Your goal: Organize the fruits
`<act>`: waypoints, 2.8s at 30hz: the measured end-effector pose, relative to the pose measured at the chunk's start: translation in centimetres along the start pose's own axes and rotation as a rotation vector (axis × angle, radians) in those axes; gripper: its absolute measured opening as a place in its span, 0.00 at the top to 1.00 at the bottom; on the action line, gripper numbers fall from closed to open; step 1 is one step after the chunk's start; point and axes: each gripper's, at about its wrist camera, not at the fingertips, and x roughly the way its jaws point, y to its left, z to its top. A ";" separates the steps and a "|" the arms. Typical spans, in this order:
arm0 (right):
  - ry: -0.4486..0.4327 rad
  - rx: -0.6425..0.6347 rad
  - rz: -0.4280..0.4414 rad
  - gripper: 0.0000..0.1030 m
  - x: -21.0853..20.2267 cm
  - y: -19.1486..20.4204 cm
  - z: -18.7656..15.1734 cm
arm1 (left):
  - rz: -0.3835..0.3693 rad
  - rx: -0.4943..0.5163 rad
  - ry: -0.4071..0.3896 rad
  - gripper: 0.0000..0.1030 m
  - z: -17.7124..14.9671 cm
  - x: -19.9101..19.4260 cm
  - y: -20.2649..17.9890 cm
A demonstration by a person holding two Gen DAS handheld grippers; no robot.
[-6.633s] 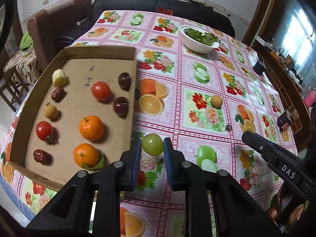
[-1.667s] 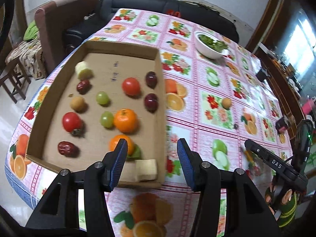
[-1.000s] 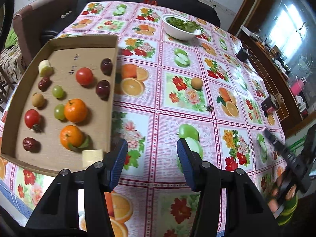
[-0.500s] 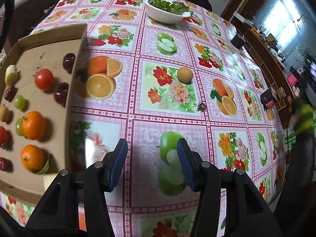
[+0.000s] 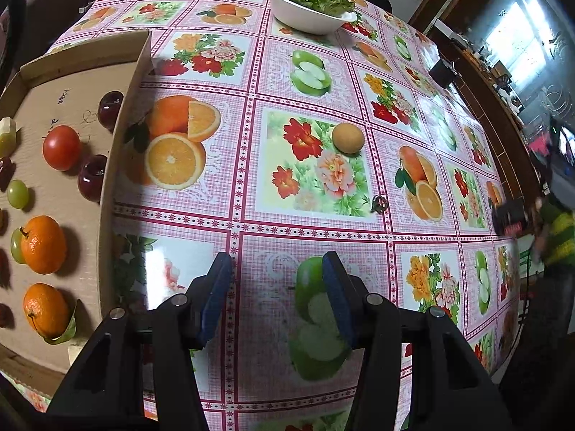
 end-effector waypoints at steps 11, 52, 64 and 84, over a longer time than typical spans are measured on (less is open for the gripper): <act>-0.122 0.056 0.036 0.32 -5.0 -4.1 -2.7 | 0.003 -0.034 -0.076 0.51 -0.5 -3.6 1.3; -0.368 -0.648 1.750 0.10 -39.0 9.5 -10.6 | 0.485 -0.149 -0.307 0.49 -9.9 -12.0 9.2; -0.520 -0.831 1.764 0.10 -42.9 12.5 -10.0 | 0.537 -0.190 -0.312 0.47 -10.7 -12.5 11.1; -0.604 -0.950 1.759 0.10 -45.3 13.0 -10.1 | 0.562 -0.190 -0.313 0.47 -11.1 -12.8 11.6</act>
